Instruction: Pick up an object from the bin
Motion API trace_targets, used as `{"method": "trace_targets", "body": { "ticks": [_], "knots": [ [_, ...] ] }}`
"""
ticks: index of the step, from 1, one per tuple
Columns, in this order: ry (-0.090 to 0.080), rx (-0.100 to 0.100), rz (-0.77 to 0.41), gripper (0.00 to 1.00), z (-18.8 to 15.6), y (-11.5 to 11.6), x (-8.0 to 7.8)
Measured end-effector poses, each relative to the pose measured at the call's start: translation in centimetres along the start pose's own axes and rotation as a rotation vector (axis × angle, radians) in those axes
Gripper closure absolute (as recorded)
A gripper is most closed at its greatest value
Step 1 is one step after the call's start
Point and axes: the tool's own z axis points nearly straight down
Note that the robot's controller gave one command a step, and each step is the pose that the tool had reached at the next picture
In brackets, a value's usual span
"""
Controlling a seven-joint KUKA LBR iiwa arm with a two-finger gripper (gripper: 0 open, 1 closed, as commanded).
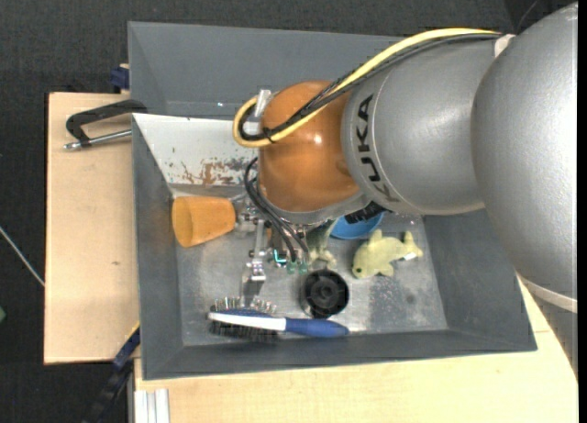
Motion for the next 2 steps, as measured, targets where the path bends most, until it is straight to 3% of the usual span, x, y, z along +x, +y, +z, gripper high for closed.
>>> {"method": "trace_targets", "body": {
  "ticks": [1, 2],
  "knots": [
    [-0.048, -0.006, -0.092, 0.0, 5.36, -7.45, 0.76],
    [-0.016, -0.003, -0.091, 1.0, 6.03, -7.65, 1.6]
  ]
}}
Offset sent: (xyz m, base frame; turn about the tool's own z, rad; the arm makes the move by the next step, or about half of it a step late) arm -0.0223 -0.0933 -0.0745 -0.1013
